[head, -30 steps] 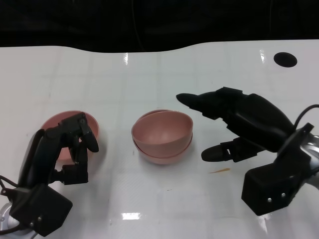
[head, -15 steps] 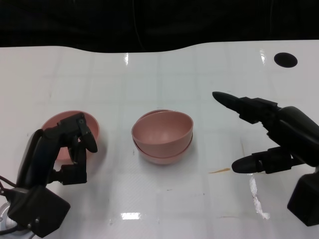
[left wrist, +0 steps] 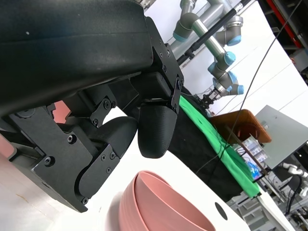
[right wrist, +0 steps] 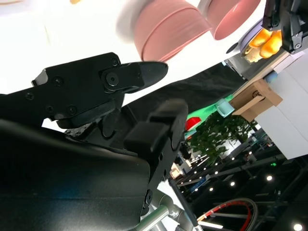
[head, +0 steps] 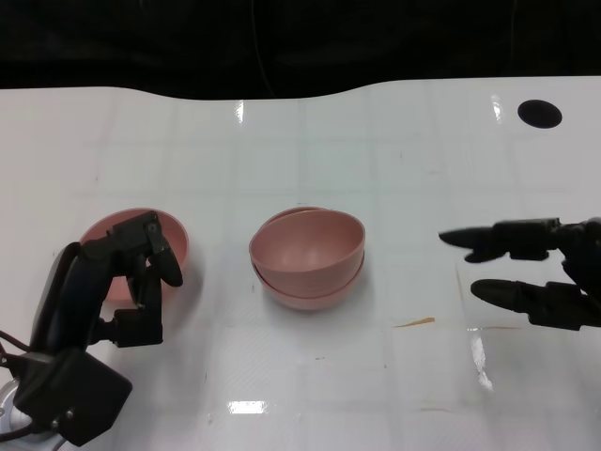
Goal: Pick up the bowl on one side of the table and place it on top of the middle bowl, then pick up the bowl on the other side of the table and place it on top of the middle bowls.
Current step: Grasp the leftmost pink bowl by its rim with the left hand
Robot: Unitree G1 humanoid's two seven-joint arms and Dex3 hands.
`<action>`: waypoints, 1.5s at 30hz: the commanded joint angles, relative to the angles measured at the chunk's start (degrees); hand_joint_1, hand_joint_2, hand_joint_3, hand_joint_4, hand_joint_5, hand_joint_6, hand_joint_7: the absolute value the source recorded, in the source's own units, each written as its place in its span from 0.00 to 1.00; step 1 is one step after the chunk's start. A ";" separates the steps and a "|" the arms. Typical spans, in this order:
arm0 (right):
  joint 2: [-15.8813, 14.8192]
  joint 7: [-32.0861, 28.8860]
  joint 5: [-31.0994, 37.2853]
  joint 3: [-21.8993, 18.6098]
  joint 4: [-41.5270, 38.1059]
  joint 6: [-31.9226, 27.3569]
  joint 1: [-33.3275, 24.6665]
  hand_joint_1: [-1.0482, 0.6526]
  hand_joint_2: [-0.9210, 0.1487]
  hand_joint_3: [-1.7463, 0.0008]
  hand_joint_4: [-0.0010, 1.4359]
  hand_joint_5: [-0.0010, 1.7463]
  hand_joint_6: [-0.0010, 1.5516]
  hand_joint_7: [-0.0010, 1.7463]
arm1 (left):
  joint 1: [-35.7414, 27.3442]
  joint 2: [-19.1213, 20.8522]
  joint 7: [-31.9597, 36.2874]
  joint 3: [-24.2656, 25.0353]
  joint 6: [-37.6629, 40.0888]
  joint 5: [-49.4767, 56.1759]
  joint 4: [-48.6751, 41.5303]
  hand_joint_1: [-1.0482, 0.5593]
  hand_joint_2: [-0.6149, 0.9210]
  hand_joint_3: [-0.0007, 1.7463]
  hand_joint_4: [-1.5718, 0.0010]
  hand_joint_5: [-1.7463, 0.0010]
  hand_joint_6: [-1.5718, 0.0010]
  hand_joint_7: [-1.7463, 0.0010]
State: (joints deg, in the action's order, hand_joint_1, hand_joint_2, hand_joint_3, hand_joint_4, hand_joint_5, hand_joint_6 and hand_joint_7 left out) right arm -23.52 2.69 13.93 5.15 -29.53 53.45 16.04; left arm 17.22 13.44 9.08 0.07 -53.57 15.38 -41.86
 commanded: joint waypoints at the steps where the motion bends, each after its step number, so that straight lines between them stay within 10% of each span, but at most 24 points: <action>1: -0.08 -0.50 -1.22 -1.77 -0.13 0.33 -1.27 0.52 0.02 0.81 0.64 0.55 0.77 0.03 | -0.33 0.84 -0.18 0.33 0.72 -0.51 0.89 0.59 0.61 1.00 0.32 0.00 0.51 0.00; 3: 0.14 0.05 -1.98 -2.09 -0.04 0.16 -1.91 0.53 0.02 0.80 0.63 0.57 0.78 0.03 | -0.28 0.88 -0.21 0.32 0.50 -0.59 0.69 0.59 0.61 1.00 0.32 0.00 0.51 0.00; 6: 0.28 1.10 -3.67 -2.17 -0.26 0.00 -2.99 0.58 0.21 0.53 0.62 0.71 0.82 0.09 | -0.35 1.12 0.07 0.29 0.39 -0.12 0.73 0.59 0.61 1.00 0.33 0.00 0.51 0.00; 8: 0.21 1.73 -4.28 -2.10 -0.31 -0.38 -3.40 0.60 0.31 0.39 0.62 0.78 0.74 0.30 | -0.52 1.17 0.32 0.33 0.77 0.22 1.21 0.60 0.61 1.00 0.33 0.00 0.51 0.00; 13: 0.35 2.28 -4.31 -2.31 -0.32 -1.20 -4.20 0.62 0.38 0.29 0.58 0.95 0.57 0.72 | -0.45 1.11 0.37 0.44 0.46 -0.03 0.90 0.59 0.60 1.00 0.34 0.00 0.51 0.00; 20: 1.18 2.39 -5.01 -2.25 -3.60 0.70 -4.07 0.59 0.40 0.23 0.58 1.00 0.45 0.97 | -0.13 1.65 0.50 0.55 -0.03 0.19 0.29 0.59 0.60 0.99 0.34 0.00 0.52 0.00; 39: 1.55 0.41 -2.17 -2.93 -6.67 3.06 -3.70 0.61 0.41 0.20 0.60 1.00 0.42 1.00 | -1.39 3.55 1.18 0.51 2.58 3.28 4.25 0.61 0.63 0.91 0.42 0.00 0.54 0.06; 45: 1.59 -0.55 -0.40 -2.87 -6.38 2.17 -3.72 0.61 0.42 0.20 0.61 1.00 0.43 0.98 | -1.52 5.30 -0.39 0.42 3.18 3.24 5.95 0.53 0.58 0.82 0.49 0.09 0.51 0.30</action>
State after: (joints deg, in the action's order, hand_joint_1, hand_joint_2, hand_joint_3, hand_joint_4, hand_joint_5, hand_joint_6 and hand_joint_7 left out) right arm -21.95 2.72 13.31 2.77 -35.92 55.85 12.33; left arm 16.41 17.04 8.72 0.10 -50.76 18.59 -36.62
